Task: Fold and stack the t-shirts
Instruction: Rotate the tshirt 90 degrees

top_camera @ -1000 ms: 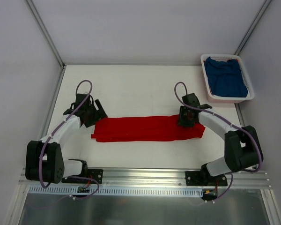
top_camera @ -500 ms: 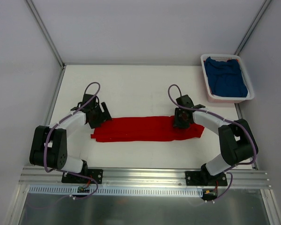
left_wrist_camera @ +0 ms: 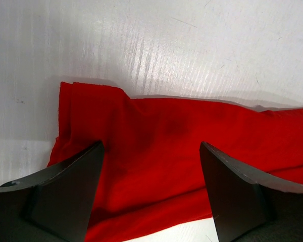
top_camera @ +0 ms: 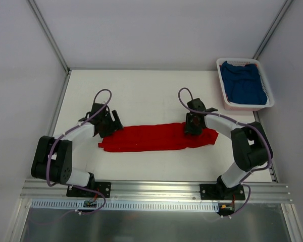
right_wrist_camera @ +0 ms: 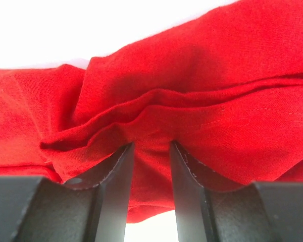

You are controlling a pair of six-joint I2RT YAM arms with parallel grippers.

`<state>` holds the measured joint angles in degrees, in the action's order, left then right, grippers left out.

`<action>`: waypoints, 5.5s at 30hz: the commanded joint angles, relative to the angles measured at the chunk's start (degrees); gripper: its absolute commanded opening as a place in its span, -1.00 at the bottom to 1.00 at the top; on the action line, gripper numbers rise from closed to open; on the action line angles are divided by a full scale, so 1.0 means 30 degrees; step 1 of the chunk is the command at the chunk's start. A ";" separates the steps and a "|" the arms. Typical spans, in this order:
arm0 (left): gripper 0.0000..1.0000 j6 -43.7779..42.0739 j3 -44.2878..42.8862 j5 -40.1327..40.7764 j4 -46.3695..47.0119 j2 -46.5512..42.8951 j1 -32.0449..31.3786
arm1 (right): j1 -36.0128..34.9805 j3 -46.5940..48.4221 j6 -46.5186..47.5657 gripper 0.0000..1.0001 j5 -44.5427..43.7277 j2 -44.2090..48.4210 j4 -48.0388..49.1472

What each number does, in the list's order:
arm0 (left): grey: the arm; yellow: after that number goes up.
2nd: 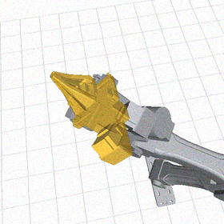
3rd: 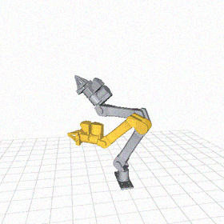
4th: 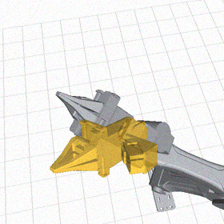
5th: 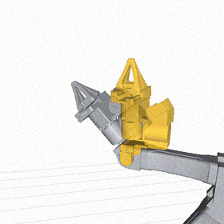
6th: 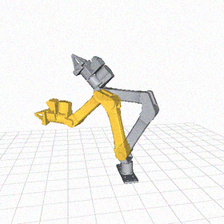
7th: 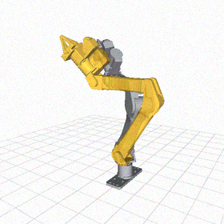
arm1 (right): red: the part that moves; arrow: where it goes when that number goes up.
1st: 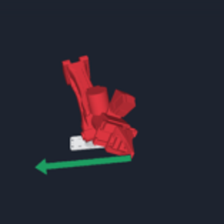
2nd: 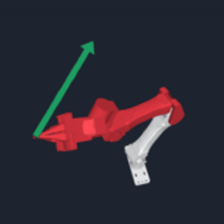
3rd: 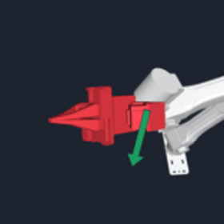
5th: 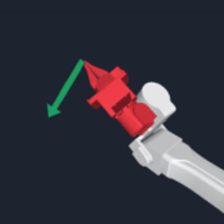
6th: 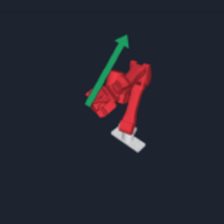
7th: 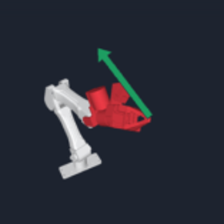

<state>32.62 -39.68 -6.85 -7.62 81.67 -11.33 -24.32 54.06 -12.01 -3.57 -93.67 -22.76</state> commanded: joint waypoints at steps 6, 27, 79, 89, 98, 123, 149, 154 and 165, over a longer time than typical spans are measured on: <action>0.56 0.0931 0.1800 0.0116 -0.0742 -0.1470 -0.0821 | -0.0244 0.3889 0.2125 -0.24 0.0167 -0.2964 -0.1345; 0.55 0.5619 0.4555 0.2167 -0.1533 -0.6333 -0.4249 | 0.0166 1.4963 0.5732 -0.23 -0.0626 -0.8941 -0.5243; 0.58 0.5708 0.3237 0.3953 -0.1943 -0.4518 -0.6476 | 0.0224 1.1303 0.7518 -0.20 -0.1591 -0.8180 -0.4043; 0.58 0.6908 0.3092 0.4744 -0.1943 -0.3787 -0.8698 | 0.0283 1.6570 0.7929 -0.19 -0.1504 -1.1255 -0.5448; 0.59 0.8168 0.1834 0.5448 -0.1885 -0.1418 -1.1015 | 0.0429 2.0912 0.8222 -0.19 -0.1095 -1.3774 -0.6767; 0.60 1.0013 -0.4614 0.4716 -0.1650 0.6204 -1.7754 | 0.0751 2.5424 0.7403 -0.13 0.0986 -1.6618 -0.6796; 0.69 1.0515 -0.5610 0.5445 -0.2847 0.5799 -2.0802 | 0.1044 2.5928 0.6669 -0.07 0.2540 -1.6827 -0.6328; 0.90 0.9723 -0.5874 0.6764 -0.4430 0.4128 -2.0802 | 0.1249 2.5018 0.6933 -0.07 0.1866 -1.4839 -0.6240; 0.98 0.7964 -0.7369 0.8993 -0.6572 0.1782 -2.0773 | 0.1396 2.3142 0.7460 -0.07 0.0461 -1.1057 -0.6883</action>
<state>58.85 -60.12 17.30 -23.94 88.64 -72.82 -20.34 124.05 8.97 0.62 -133.78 -41.47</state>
